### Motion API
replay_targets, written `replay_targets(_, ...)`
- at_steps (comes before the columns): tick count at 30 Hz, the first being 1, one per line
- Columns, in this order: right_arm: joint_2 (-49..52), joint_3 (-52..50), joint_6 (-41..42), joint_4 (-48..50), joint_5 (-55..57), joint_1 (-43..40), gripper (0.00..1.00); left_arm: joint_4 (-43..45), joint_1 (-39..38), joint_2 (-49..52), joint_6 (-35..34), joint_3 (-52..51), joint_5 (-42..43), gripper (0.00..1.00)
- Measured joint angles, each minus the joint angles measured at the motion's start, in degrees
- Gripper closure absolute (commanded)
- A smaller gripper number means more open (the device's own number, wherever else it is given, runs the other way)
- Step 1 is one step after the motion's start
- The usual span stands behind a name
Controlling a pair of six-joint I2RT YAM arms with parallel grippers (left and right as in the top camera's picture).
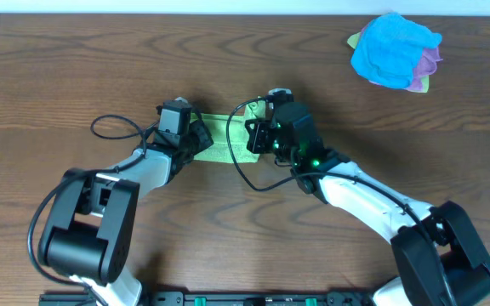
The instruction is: Fold the cloth
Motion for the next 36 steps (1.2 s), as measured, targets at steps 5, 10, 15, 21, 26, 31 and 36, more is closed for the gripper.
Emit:
replay_targets(5,0.0,2.1,-1.1,-1.2,0.6,0.2,0.99,-1.8,0.3,-3.1,1.1,0.0,-0.5,0.94)
replay_targets(10,0.0,2.4,-1.7,-1.5,1.0,0.5,0.99,-3.4,2.0,-5.8,1.5,0.0,-0.9,0.94)
replay_targets(15,0.0,2.4,-2.2,-1.5,1.5,2.2,0.99,-5.5,3.9,-8.9,2.6,0.0,-1.4,0.94)
replay_targets(21,1.5,3.6,-2.2,-1.5,1.9,3.6,0.99,-10.4,6.4,-12.4,4.3,0.0,-2.8,0.94)
replay_targets(26,4.7,7.0,-2.3,-2.4,1.9,5.1,0.99,-12.7,9.1,-13.9,4.8,0.0,-3.1,0.94)
replay_targets(31,8.4,10.9,-2.4,-3.1,1.9,6.5,0.99,-14.5,11.0,-15.2,6.2,0.0,-3.5,0.94)
replay_targets(36,11.8,13.5,-2.4,-3.3,1.8,8.0,0.99,-15.3,12.2,-16.5,7.5,0.0,-3.5,0.94)
